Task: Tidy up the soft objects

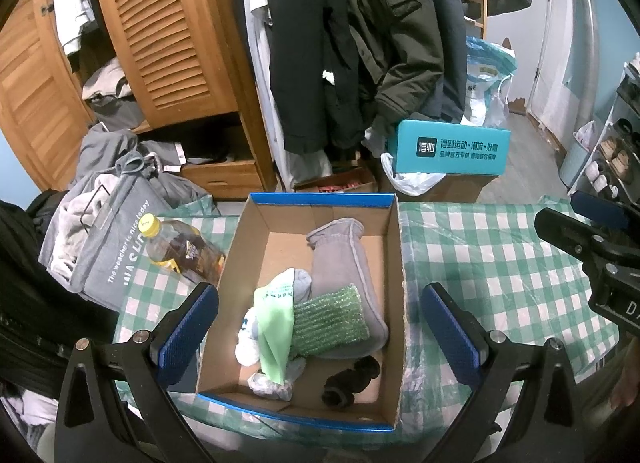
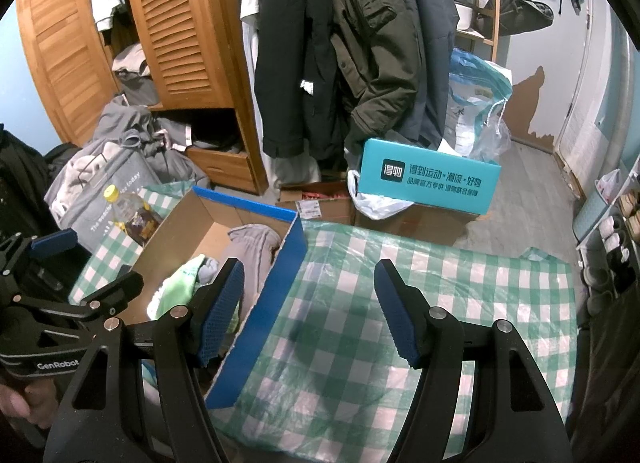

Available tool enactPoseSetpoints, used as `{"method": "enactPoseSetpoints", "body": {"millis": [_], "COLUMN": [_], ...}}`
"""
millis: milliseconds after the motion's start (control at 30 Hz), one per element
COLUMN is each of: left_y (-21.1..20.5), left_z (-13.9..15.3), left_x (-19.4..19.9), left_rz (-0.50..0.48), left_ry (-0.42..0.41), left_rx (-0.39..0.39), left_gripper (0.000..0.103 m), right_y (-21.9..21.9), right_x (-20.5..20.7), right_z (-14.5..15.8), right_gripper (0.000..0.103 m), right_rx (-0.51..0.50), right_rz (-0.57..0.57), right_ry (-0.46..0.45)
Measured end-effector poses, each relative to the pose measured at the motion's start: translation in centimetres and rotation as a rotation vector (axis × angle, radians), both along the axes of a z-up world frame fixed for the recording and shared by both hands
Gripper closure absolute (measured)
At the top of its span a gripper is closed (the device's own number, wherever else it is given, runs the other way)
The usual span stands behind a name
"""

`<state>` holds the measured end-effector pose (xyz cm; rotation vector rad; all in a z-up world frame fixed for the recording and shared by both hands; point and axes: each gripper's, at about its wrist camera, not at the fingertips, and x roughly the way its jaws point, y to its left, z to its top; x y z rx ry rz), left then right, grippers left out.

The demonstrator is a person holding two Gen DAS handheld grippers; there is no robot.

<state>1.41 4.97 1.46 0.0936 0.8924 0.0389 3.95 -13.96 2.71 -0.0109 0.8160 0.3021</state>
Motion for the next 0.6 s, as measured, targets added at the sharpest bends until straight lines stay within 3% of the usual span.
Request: {"method": "enactPoseSetpoints", "body": {"millis": [600], "left_y": [-0.58], "left_z": [-0.20], "left_x": [-0.11], "left_rz": [-0.013], "left_ry": [-0.001], "left_rx": [0.005], "left_gripper": [0.001], "right_y": [0.06], "right_x": [-0.02], "right_z": [0.01], "right_gripper": [0.036], "right_rx": [-0.001], "right_rz": [0.001], "right_ry": [0.001]}}
